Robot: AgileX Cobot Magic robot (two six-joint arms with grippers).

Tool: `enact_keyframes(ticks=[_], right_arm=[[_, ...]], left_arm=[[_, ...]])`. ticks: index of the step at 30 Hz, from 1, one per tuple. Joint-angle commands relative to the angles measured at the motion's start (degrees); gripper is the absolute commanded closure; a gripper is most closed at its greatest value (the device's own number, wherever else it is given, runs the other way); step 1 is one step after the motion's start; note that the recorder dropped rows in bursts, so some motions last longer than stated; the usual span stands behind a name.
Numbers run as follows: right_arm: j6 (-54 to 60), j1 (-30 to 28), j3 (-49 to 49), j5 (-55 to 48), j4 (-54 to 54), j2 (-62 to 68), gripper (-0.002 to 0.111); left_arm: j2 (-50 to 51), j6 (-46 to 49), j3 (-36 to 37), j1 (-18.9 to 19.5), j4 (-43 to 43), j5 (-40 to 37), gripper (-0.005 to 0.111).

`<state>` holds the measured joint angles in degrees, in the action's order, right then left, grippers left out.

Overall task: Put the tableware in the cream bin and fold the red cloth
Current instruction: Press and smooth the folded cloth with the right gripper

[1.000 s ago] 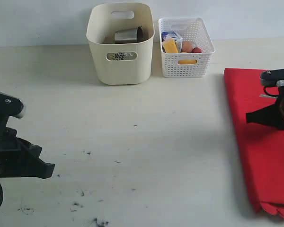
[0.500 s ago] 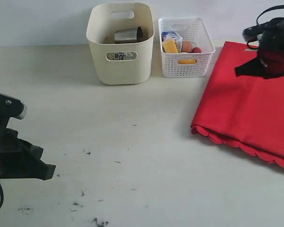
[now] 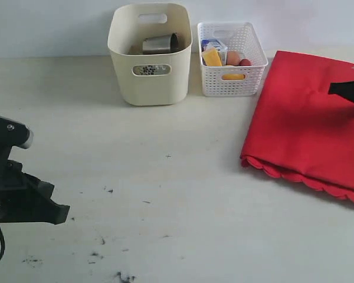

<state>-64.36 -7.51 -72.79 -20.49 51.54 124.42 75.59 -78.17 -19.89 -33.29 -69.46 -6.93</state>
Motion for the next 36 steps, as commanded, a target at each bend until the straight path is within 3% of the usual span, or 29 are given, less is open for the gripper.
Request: enact_keyframes(ticks=[1, 7, 13, 18, 27, 31, 36], right_arm=[[-0.1, 0.3, -4.5, 6.2, -0.5, 4.4, 0.108], [10.9, 4.2, -11.0, 5.0, -0.1, 5.8, 0.108], [8.8, 3.7, -13.3, -7.9, -0.5, 0.2, 0.108], [17.5, 1.8, -10.2, -16.1, -5.8, -4.7, 0.108], [35.2, 1.5, 7.8, -2.6, -29.1, -10.3, 0.108], [38.9, 1.5, 13.5, 4.3, -29.6, -10.2, 0.108], [38.7, -1.9, 12.5, 8.1, -25.6, -6.6, 0.108]], left_arm=[[0.2, -0.2, 0.2, 0.2, 0.6, 0.1, 0.107], [0.2, -0.2, 0.2, 0.2, 0.6, 0.1, 0.107], [0.2, -0.1, 0.2, 0.2, 0.6, -0.2, 0.107], [0.2, -0.1, 0.2, 0.2, 0.6, -0.3, 0.107], [0.2, 0.0, 0.2, 0.2, 0.6, -0.3, 0.107], [0.2, 0.0, 0.2, 0.2, 0.6, 0.1, 0.107], [0.2, -0.1, 0.2, 0.2, 0.6, 0.2, 0.107]])
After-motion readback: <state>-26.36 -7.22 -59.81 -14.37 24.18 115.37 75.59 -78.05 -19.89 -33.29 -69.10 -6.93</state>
